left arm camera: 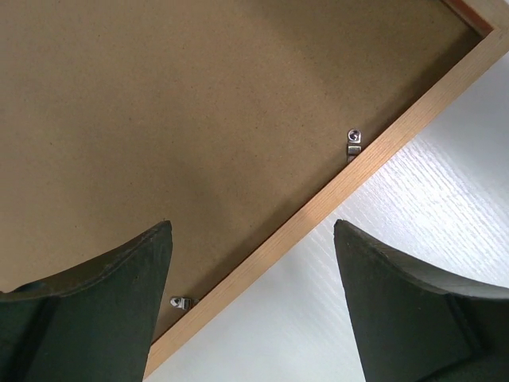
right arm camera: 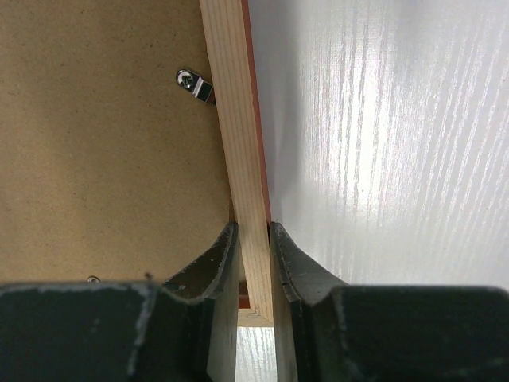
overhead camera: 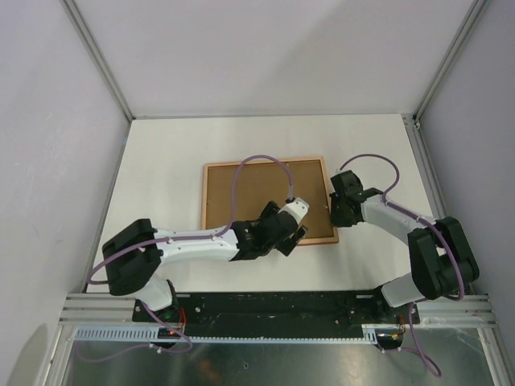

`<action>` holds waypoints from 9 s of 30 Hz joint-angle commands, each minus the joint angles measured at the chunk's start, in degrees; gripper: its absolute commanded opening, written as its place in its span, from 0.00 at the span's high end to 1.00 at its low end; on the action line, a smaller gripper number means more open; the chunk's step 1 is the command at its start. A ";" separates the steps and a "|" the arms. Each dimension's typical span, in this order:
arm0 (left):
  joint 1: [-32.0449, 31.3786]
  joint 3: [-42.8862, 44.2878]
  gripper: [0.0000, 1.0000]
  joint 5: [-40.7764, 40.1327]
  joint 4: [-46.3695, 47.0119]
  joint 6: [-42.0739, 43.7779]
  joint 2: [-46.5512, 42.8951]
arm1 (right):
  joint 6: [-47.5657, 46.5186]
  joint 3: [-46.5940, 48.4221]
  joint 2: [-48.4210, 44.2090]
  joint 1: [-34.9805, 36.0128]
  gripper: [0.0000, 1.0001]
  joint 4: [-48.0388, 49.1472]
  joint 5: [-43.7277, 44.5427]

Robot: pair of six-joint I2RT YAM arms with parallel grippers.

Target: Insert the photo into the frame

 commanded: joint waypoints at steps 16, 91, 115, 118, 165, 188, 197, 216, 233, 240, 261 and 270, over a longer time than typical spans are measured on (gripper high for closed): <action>-3.98 4.42 0.07 -12.11 1.90 9.37 6.99 | -0.36 6.62 -3.37 0.66 1.00 -4.17 0.75; -7.39 -2.26 0.79 -42.06 27.67 29.08 19.37 | 0.32 15.77 -1.41 2.85 1.00 -14.19 0.61; -7.39 1.43 1.00 -44.66 28.08 33.11 12.66 | 3.56 18.08 -24.53 -1.59 0.21 -11.76 9.01; -7.40 2.35 1.00 -44.74 28.05 34.59 11.17 | 4.22 18.13 -28.64 -3.33 0.20 -11.45 12.42; 1.64 31.21 1.00 -11.27 1.96 19.16 -13.97 | 12.84 9.73 -25.65 -16.44 0.18 0.52 1.84; 43.84 26.75 1.00 34.06 -2.37 -8.33 -7.70 | 13.04 4.13 -19.28 -10.03 0.19 4.89 1.46; 57.58 22.44 1.00 49.55 6.75 -14.11 1.19 | 12.17 2.73 -16.62 -9.03 0.19 6.04 0.02; 64.11 0.90 0.94 60.68 34.82 -27.30 14.01 | 11.39 -2.58 -9.01 -7.15 0.17 14.95 -8.69; 64.08 -3.15 0.52 62.30 39.04 -27.84 20.40 | 13.24 -5.94 -5.64 -5.08 0.15 22.07 -10.90; 64.08 -3.98 0.32 62.06 39.07 -27.14 21.11 | 13.78 -6.21 -4.58 -4.18 0.14 23.03 -11.18; 63.57 -0.54 0.02 44.93 20.29 -18.56 13.25 | 14.30 -7.46 -6.18 -2.62 0.15 23.13 -9.57; 61.26 2.21 0.14 22.48 3.19 -15.98 4.07 | 14.13 -8.33 -9.84 -2.64 0.22 19.55 -6.06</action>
